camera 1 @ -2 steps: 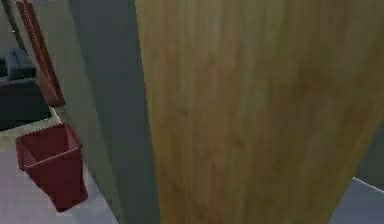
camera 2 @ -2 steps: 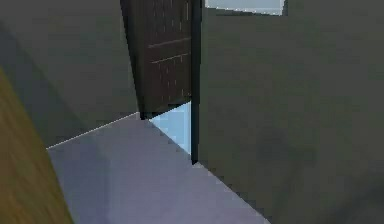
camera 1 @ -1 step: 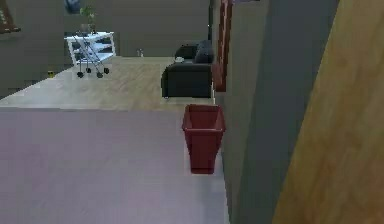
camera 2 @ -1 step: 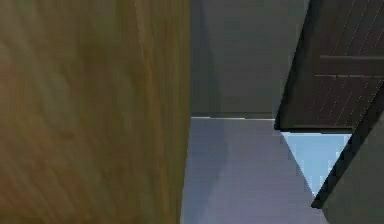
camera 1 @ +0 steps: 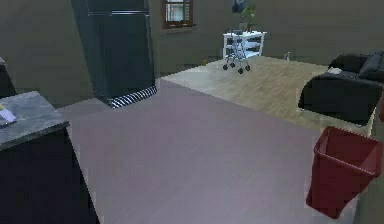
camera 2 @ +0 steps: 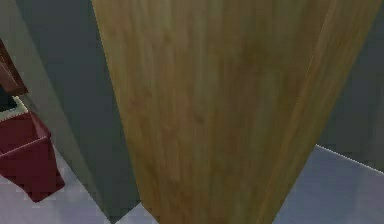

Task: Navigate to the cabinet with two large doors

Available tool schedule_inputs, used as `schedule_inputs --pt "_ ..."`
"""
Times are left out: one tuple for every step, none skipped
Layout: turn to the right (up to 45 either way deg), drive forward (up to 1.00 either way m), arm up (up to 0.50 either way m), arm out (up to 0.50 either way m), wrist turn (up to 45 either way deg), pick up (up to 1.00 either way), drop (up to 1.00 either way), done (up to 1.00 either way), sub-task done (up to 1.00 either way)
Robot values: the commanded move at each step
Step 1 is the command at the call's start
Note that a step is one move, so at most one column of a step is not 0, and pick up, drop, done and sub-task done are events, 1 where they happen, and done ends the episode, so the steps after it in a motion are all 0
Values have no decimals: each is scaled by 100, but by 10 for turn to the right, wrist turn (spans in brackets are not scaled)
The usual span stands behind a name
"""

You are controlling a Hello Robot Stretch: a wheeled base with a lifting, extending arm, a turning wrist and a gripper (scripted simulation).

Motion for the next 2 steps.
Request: schedule_inputs --pt "0 15 0 0 0 0 0 0 0" --pt "450 0 0 0 0 0 0 0 0"
